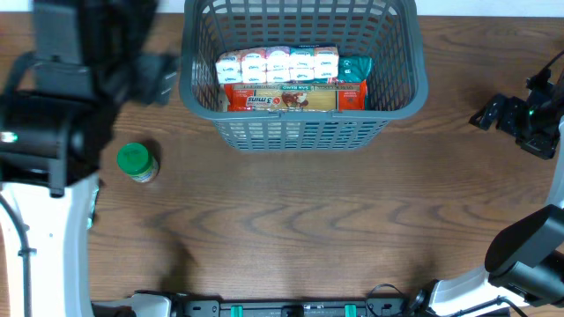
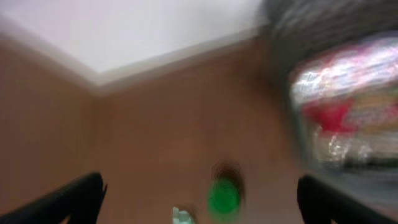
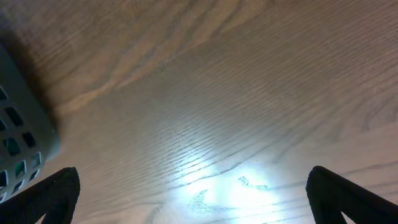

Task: Pack container
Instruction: 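Carry the tissue packs into the basket and release them, then move the left gripper down toward the green-lidded jar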

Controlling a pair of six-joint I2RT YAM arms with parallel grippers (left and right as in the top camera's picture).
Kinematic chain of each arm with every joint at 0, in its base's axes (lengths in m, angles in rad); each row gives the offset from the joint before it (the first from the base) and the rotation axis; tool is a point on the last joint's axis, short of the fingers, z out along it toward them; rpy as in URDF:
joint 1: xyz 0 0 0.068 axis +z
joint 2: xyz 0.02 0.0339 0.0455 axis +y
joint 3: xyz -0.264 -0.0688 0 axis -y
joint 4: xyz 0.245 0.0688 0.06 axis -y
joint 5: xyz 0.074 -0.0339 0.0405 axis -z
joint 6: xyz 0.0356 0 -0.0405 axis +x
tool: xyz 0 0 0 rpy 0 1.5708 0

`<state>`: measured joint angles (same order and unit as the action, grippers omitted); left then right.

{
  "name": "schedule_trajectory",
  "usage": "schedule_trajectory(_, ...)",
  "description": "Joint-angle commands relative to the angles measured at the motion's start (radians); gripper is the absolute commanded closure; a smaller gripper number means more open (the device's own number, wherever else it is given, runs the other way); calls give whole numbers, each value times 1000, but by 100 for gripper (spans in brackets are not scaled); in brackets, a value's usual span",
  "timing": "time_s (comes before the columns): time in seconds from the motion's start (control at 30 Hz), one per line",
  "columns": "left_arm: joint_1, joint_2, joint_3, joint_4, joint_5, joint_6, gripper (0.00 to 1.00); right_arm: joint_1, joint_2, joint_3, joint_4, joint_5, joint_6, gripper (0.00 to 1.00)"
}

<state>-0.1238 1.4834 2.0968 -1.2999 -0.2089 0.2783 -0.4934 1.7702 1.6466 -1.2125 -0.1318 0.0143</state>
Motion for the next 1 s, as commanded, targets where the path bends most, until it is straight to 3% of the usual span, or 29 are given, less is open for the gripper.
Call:
schedule_trajectory(0.0,142,37,-31,-139,-57,-304,1,-3,-1,-2,2,-7,-12,1)
schedule_trajectory(0.13,289,53,-101,-195,55,-321,2,-3,-1,-2,8,-7,-12,1)
schedule_trajectory(0.33,412,89,-281,-129,209,-322,1,-3,-1,-2,17,-7,-12,1)
schedule_trajectory(0.63,419,153,-557,92,288,-321,2,-3,-1,-2,21,-7,-12,1)
schedule_trajectory(0.97,419,322,-614,199,288,-321,1,-3,-1,-2,35,-7,-12,1)
